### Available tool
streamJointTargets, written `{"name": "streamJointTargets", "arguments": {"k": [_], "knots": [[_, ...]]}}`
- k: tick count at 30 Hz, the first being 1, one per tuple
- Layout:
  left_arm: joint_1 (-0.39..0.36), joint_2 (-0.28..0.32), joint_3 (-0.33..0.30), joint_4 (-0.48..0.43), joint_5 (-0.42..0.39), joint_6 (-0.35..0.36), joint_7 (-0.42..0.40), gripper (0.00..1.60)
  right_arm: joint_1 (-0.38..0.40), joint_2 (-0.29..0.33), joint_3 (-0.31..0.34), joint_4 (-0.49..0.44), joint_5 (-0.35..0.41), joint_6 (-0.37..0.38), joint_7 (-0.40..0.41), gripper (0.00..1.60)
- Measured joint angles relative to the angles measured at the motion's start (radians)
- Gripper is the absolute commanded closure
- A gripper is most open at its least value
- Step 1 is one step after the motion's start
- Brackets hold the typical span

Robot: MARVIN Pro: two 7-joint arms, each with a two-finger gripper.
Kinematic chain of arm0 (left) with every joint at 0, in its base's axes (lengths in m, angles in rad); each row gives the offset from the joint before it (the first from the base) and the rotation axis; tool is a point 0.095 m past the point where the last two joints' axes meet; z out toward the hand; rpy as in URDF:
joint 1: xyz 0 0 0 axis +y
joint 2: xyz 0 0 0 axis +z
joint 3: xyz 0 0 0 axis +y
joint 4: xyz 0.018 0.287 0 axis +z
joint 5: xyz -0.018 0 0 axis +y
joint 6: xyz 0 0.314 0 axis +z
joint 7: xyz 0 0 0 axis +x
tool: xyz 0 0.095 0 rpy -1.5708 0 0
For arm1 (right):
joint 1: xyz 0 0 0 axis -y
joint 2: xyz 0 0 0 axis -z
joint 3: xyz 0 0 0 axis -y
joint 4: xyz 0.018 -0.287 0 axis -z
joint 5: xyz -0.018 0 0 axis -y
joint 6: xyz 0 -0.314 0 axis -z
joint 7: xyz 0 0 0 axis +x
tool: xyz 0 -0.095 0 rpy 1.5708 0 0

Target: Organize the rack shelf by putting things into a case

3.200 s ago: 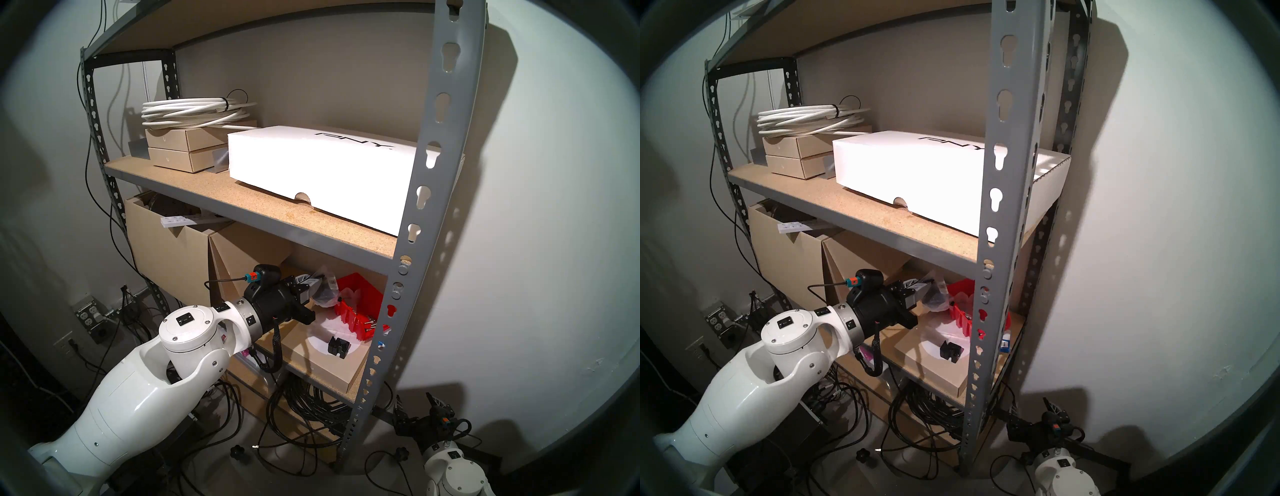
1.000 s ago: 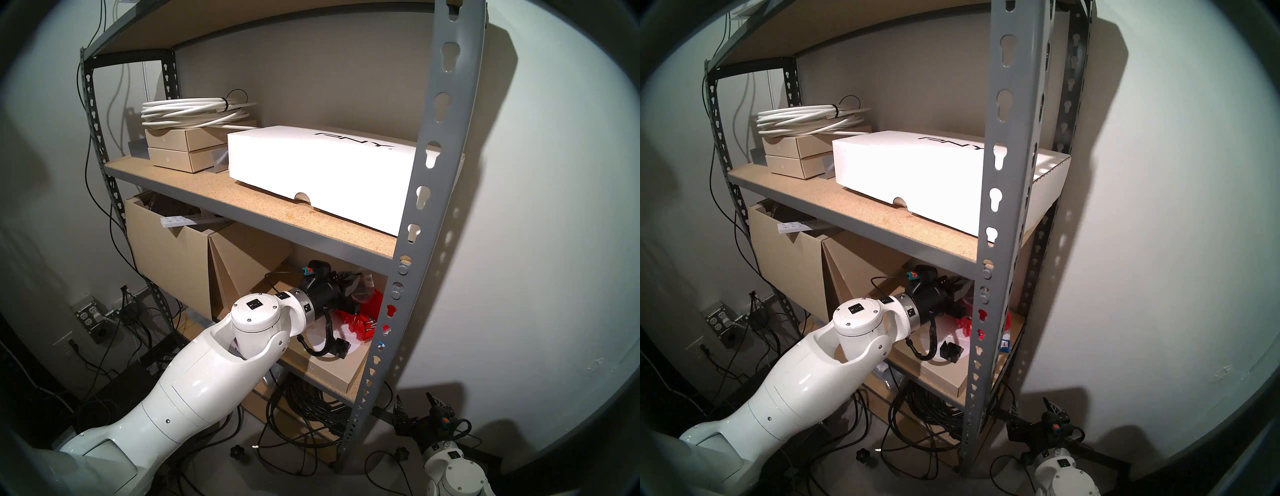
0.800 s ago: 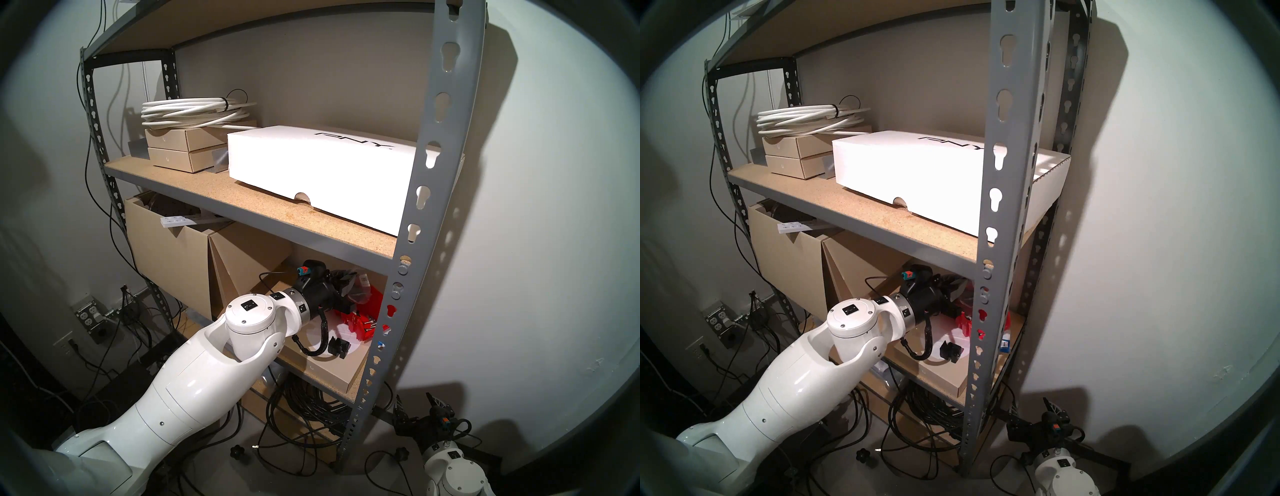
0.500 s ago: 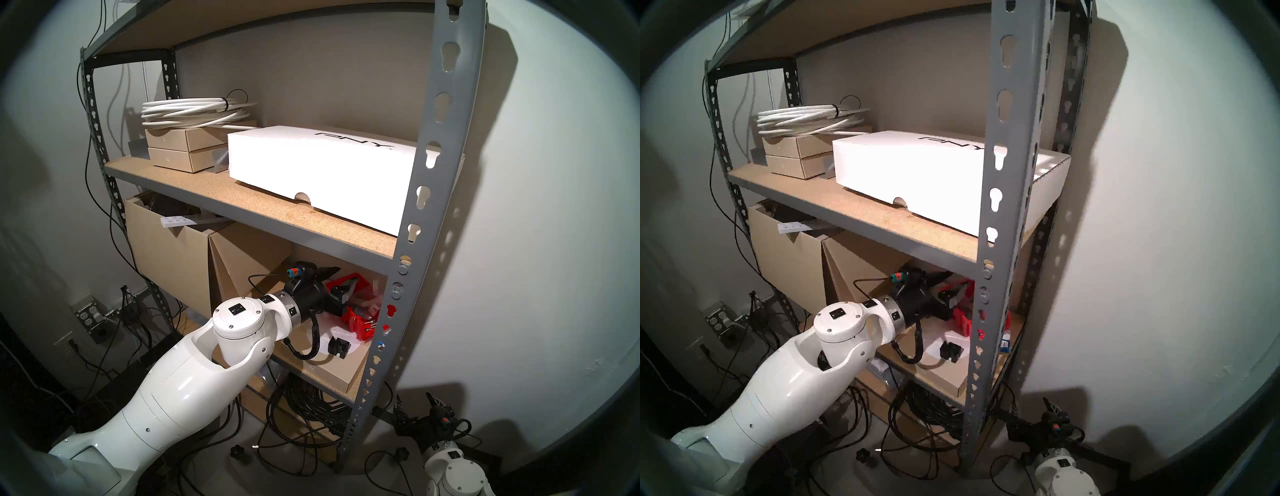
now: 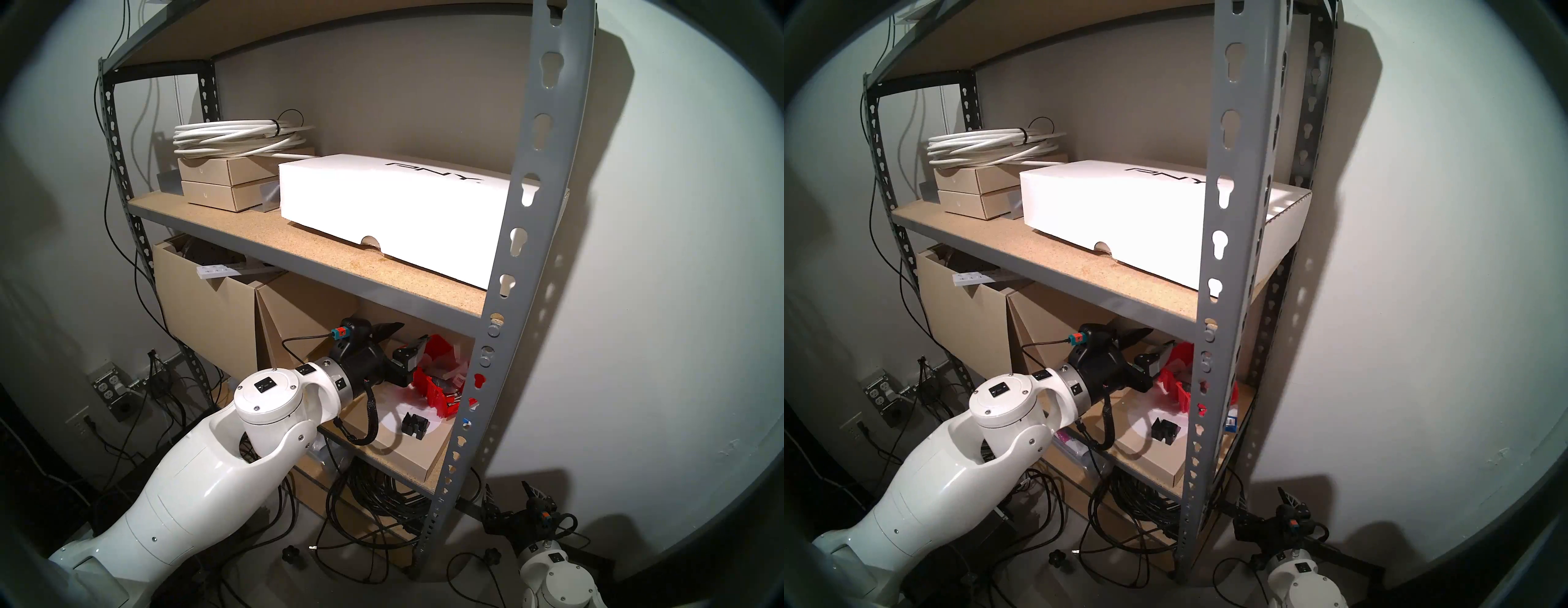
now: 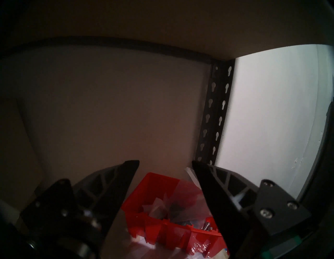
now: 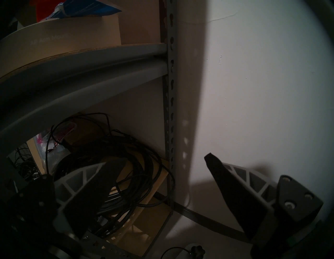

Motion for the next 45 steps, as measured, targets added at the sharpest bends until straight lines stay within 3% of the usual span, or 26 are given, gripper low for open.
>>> {"name": "streamJointTargets", "arguments": {"k": [4,7,18,20,36,41,45], "knots": [[0.052,0.034,-0.016,-0.055,-0.014,-0.002,0.008,0.26,0.0,0.0,0.0,0.0,0.0,0.0,0.0,0.0],[0.086,0.058,-0.018,-0.083,-0.018,-0.004,0.014,0.09,0.0,0.0,0.0,0.0,0.0,0.0,0.0,0.0],[0.203,0.118,-0.013,-0.125,0.003,-0.027,0.046,0.06,0.0,0.0,0.0,0.0,0.0,0.0,0.0,0.0],[0.22,0.126,-0.006,-0.127,0.016,-0.032,0.054,0.0,0.0,0.0,0.0,0.0,0.0,0.0,0.0,0.0],[0.248,0.129,0.093,-0.125,0.114,-0.03,0.109,0.03,0.0,0.0,0.0,0.0,0.0,0.0,0.0,0.0],[0.237,0.123,0.117,-0.114,0.145,-0.03,0.123,0.12,0.0,0.0,0.0,0.0,0.0,0.0,0.0,0.0],[0.22,0.115,0.145,-0.092,0.183,-0.03,0.132,0.11,0.0,0.0,0.0,0.0,0.0,0.0,0.0,0.0]]}}
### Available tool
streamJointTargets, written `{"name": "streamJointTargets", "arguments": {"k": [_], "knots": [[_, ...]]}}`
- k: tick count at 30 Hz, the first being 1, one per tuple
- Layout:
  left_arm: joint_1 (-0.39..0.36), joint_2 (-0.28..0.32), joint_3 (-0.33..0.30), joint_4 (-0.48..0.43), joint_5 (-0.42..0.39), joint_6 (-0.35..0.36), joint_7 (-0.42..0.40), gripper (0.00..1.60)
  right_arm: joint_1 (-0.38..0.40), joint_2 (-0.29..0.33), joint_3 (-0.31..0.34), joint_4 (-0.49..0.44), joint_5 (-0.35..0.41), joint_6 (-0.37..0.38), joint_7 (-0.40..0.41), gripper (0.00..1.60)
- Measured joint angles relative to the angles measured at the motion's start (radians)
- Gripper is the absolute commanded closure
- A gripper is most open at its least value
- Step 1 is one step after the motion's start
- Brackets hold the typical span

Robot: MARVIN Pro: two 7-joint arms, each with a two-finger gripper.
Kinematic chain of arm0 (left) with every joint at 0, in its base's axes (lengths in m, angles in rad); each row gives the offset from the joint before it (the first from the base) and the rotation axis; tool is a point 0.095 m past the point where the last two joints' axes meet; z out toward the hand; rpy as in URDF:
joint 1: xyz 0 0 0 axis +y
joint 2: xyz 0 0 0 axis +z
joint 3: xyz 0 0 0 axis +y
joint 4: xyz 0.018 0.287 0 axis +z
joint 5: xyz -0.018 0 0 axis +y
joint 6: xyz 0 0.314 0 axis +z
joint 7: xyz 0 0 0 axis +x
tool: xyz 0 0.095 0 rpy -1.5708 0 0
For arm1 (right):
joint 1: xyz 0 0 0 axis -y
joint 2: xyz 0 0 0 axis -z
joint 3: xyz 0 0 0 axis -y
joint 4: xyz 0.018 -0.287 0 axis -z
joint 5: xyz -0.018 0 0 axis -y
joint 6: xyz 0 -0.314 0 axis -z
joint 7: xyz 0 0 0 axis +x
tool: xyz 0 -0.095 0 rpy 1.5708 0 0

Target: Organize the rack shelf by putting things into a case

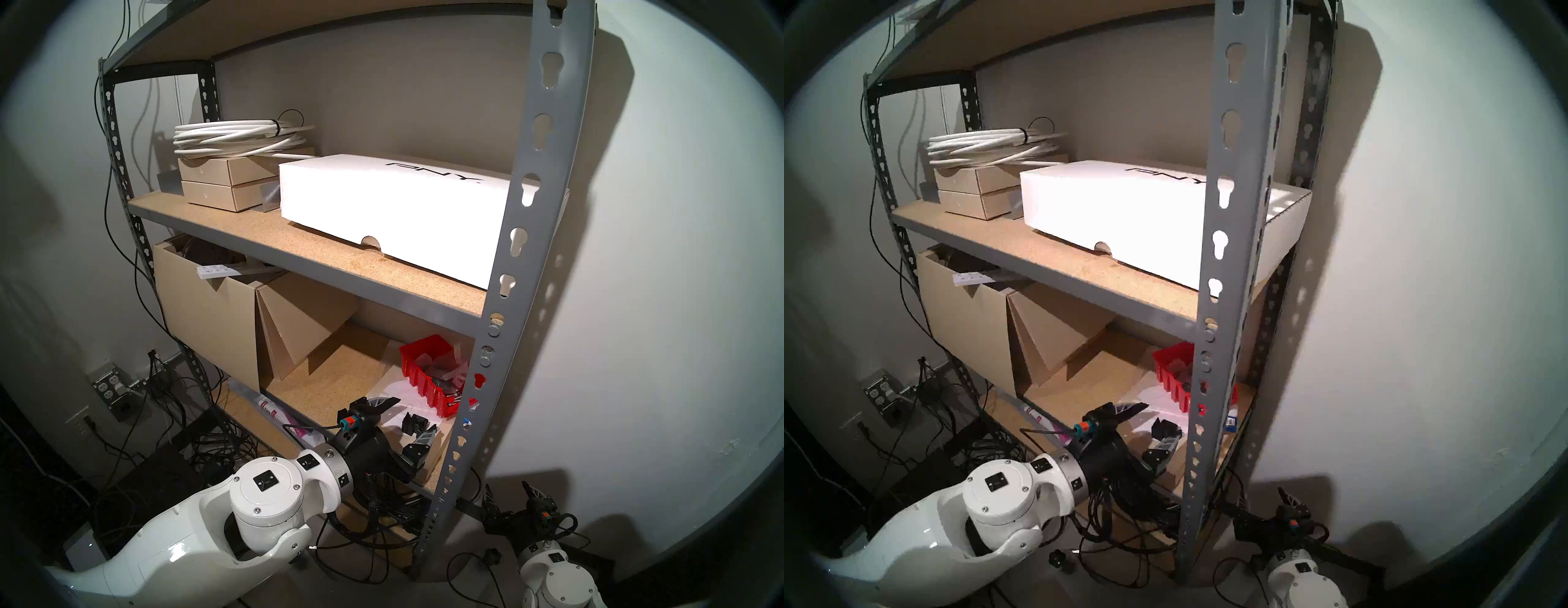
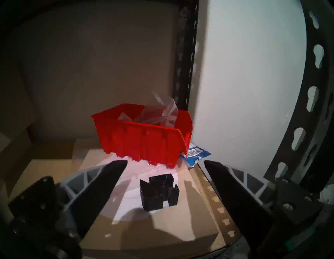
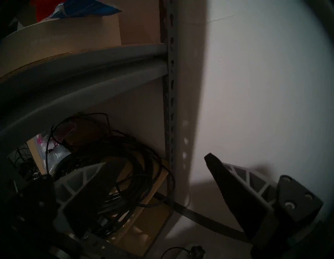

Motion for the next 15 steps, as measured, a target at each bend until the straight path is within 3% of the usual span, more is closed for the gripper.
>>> {"name": "streamJointTargets", "arguments": {"k": [15], "knots": [[-0.048,-0.013,0.061,0.035,0.091,0.007,0.023,0.14,0.0,0.0,0.0,0.0,0.0,0.0,0.0,0.0]]}}
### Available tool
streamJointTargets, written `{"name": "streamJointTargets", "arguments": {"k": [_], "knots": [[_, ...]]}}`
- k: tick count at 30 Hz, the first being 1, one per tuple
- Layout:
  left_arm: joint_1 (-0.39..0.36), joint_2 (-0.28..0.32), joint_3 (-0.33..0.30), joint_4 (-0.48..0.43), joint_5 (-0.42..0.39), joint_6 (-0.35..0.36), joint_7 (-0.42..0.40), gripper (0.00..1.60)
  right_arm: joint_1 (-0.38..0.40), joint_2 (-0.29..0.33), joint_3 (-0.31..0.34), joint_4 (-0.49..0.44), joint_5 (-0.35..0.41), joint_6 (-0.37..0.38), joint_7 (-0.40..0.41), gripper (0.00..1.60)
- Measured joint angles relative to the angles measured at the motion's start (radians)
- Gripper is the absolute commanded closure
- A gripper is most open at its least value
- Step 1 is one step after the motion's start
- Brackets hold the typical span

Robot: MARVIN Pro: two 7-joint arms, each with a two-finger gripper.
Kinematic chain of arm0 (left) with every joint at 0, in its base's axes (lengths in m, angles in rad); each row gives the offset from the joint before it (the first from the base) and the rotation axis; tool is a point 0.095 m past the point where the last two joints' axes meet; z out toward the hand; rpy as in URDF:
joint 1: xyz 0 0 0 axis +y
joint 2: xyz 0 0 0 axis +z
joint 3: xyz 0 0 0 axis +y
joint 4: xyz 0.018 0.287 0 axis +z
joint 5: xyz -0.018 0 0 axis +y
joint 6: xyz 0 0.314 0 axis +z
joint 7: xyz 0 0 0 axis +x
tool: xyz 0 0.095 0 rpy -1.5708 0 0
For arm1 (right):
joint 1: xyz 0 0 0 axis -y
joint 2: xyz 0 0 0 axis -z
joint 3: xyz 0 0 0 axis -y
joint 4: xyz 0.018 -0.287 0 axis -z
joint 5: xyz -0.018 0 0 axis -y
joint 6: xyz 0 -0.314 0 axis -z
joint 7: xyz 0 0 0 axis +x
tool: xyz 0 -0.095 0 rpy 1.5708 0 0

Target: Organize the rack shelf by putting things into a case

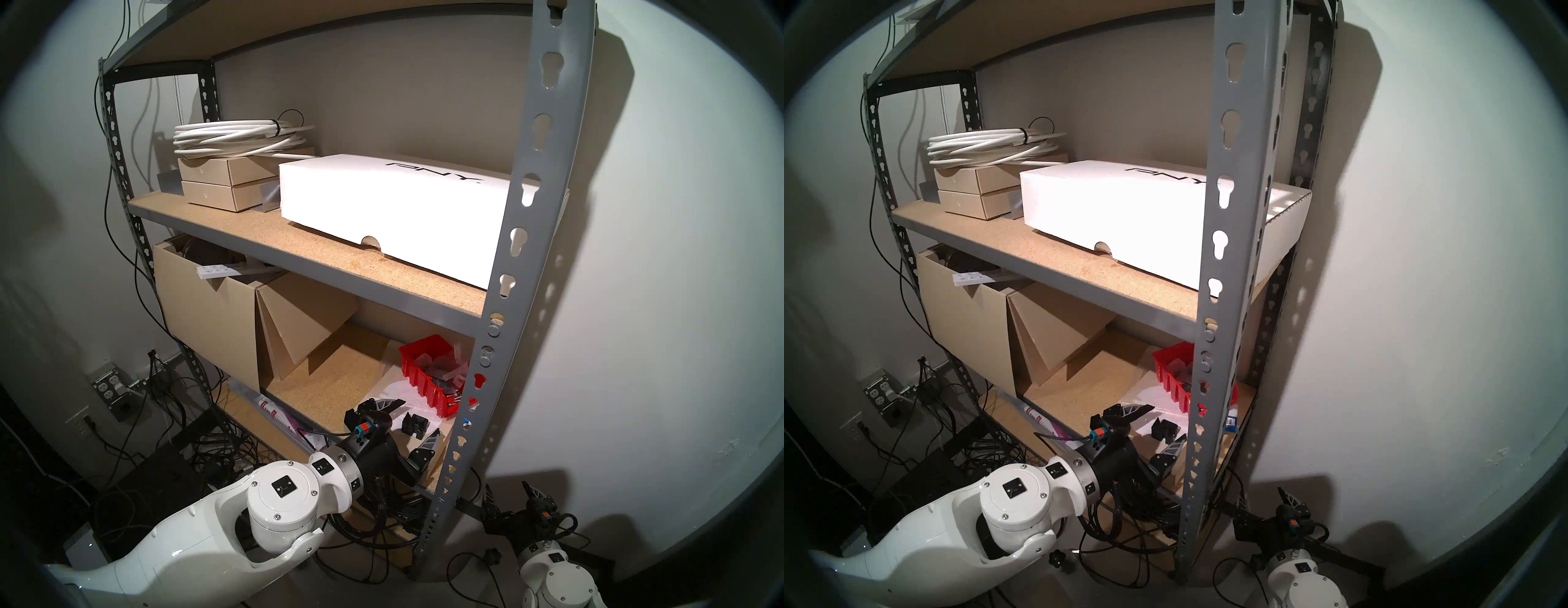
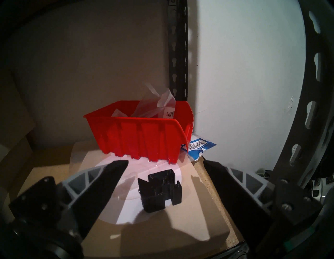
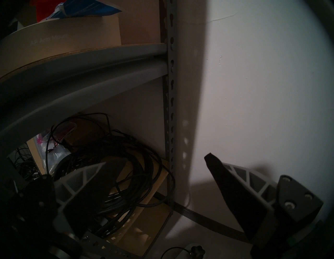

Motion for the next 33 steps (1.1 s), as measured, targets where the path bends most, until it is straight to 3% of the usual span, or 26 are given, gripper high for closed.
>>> {"name": "streamJointTargets", "arguments": {"k": [7,17,20,33], "knots": [[-0.017,-0.001,0.032,0.019,0.051,0.019,0.015,0.16,0.0,0.0,0.0,0.0,0.0,0.0,0.0,0.0],[-0.031,-0.009,0.038,0.043,0.063,0.015,0.024,0.21,0.0,0.0,0.0,0.0,0.0,0.0,0.0,0.0],[-0.036,-0.013,0.038,0.049,0.064,0.015,0.024,0.31,0.0,0.0,0.0,0.0,0.0,0.0,0.0,0.0],[-0.059,-0.036,0.06,0.084,0.077,0.016,0.004,0.28,0.0,0.0,0.0,0.0,0.0,0.0,0.0,0.0]]}}
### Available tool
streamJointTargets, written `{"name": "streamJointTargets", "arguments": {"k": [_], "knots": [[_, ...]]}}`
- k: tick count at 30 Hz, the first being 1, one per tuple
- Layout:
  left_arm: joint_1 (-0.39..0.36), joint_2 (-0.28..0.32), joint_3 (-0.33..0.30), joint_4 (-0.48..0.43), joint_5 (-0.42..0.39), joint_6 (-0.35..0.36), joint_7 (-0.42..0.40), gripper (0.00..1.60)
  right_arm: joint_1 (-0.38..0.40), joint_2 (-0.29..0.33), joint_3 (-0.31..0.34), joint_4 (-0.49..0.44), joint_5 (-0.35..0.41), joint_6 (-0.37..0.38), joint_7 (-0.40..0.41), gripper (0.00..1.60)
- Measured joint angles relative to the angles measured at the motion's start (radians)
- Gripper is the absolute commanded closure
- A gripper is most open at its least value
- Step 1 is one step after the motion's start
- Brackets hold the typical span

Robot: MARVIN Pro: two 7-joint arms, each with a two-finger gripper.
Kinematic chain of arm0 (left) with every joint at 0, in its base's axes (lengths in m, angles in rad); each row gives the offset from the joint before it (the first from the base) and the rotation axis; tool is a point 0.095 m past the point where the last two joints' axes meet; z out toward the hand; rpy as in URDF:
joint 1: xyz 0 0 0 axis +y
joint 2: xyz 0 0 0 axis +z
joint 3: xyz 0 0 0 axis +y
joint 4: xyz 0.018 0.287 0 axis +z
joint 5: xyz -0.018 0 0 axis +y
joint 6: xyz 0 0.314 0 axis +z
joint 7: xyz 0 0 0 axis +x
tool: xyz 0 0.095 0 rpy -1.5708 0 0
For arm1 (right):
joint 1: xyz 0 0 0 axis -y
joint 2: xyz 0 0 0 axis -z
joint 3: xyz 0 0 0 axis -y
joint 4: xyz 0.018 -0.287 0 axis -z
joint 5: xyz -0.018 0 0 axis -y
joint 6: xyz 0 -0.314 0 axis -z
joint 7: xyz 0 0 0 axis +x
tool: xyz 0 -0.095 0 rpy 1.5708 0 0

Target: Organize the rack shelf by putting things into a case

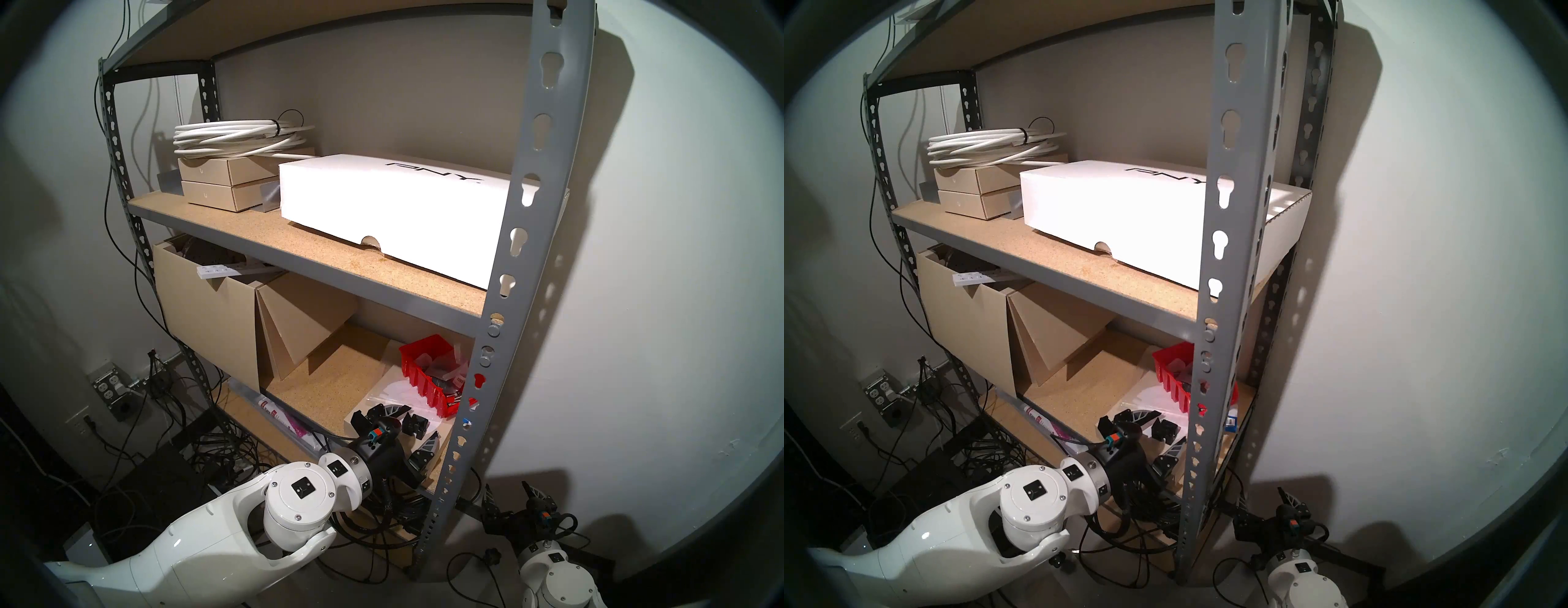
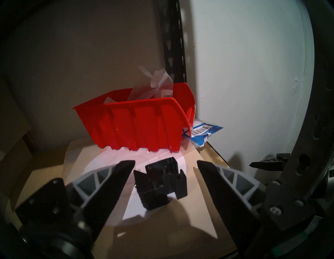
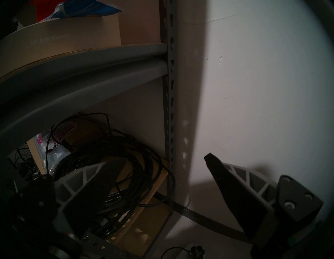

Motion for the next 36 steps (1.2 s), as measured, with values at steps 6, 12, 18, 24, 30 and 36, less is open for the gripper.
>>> {"name": "streamJointTargets", "arguments": {"k": [6,12,18,24,30,36], "knots": [[-0.006,-0.008,0.002,0.009,0.005,0.001,-0.001,0.3,0.0,0.0,0.0,0.0,0.0,0.0,0.0,0.0],[-0.01,-0.012,0.001,0.013,0.007,0.003,0.005,0.56,0.0,0.0,0.0,0.0,0.0,0.0,0.0,0.0],[-0.012,-0.013,0.002,0.017,0.009,0.004,0.008,0.82,0.0,0.0,0.0,0.0,0.0,0.0,0.0,0.0],[-0.012,-0.014,0.004,0.017,0.012,0.004,0.01,0.85,0.0,0.0,0.0,0.0,0.0,0.0,0.0,0.0],[-0.011,-0.014,0.003,0.018,0.012,0.002,0.013,0.9,0.0,0.0,0.0,0.0,0.0,0.0,0.0,0.0],[-0.005,-0.01,-0.008,0.012,-0.01,0.002,0.015,0.98,0.0,0.0,0.0,0.0,0.0,0.0,0.0,0.0]]}}
